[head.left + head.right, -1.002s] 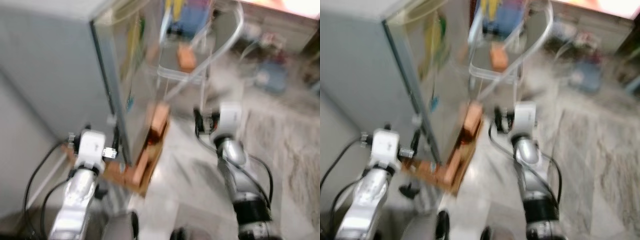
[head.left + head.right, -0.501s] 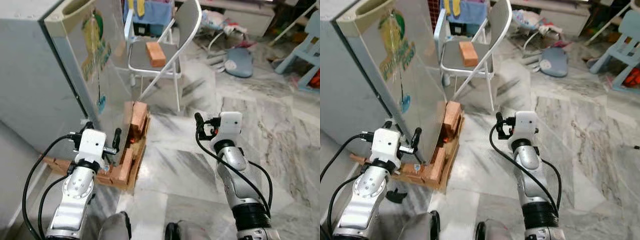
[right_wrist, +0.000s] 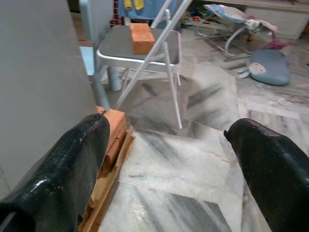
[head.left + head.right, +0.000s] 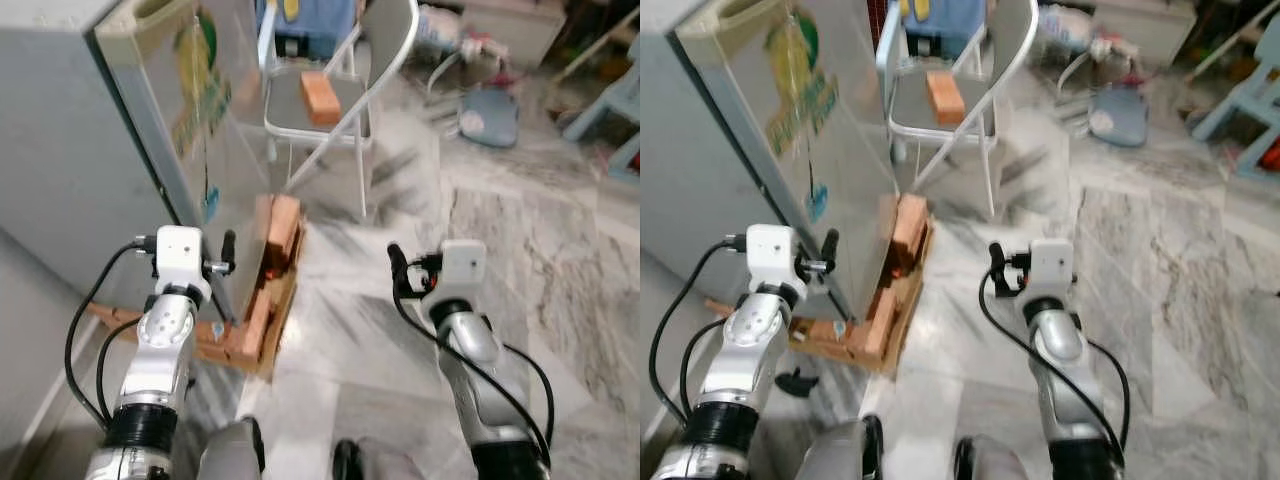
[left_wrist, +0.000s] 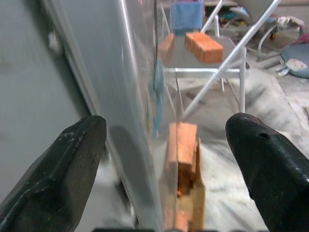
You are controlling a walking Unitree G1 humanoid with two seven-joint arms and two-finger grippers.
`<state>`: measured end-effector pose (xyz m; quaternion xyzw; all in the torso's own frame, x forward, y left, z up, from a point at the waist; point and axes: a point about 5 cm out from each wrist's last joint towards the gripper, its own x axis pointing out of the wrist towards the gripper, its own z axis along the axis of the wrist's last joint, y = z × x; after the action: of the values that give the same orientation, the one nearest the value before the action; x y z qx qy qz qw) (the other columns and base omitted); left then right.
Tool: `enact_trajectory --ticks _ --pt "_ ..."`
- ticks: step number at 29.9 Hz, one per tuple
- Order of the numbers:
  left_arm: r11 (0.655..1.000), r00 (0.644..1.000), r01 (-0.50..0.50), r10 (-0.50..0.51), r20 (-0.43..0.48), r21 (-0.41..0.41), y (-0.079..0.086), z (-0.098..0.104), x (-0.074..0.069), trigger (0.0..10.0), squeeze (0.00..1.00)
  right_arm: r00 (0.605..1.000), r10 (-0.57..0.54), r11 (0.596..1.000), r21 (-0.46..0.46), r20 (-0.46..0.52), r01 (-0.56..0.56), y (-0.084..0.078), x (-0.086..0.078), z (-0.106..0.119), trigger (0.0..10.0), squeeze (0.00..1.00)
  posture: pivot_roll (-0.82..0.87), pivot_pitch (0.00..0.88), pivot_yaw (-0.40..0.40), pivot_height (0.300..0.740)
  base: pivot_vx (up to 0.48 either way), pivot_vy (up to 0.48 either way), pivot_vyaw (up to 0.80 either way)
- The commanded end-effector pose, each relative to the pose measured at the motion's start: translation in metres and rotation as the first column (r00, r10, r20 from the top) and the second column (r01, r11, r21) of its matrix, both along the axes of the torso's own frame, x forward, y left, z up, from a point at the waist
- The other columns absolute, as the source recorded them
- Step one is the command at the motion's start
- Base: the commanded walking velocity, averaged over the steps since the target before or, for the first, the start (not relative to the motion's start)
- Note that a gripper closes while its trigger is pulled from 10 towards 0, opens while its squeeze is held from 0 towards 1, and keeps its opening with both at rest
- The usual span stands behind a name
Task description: Restocking fridge
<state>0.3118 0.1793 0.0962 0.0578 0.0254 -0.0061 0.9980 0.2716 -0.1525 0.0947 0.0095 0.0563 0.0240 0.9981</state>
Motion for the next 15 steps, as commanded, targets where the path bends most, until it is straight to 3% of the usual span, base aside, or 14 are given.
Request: enact_trajectory --ticks 1,5,15 --pt "1.000 1.000 -0.001 0.001 -0.005 0.016 0.004 -0.001 0.002 10.0 0.00 0.999 -0.037 0.999 -0.011 0.002 0.037 -0.009 -0.005 0.004 10.0 0.00 0.01 0.210 -0.028 0.740 0.000 0.000 0.00" --pt "0.997 0.998 -0.060 0.059 0.019 0.048 0.013 0.007 0.015 10.0 0.00 0.998 -0.063 0.997 -0.035 -0.018 0.062 -0.021 -0.015 0.003 10.0 0.00 -0.02 0.224 -0.032 0.740 0.000 0.000 0.00" --pt "0.991 0.991 -0.128 0.127 0.049 0.032 0.023 0.015 0.032 10.0 0.00 0.998 -0.014 0.999 -0.030 -0.063 0.012 -0.022 -0.032 0.004 10.0 0.00 -0.03 0.228 -0.046 0.740 0.000 0.000 0.00"
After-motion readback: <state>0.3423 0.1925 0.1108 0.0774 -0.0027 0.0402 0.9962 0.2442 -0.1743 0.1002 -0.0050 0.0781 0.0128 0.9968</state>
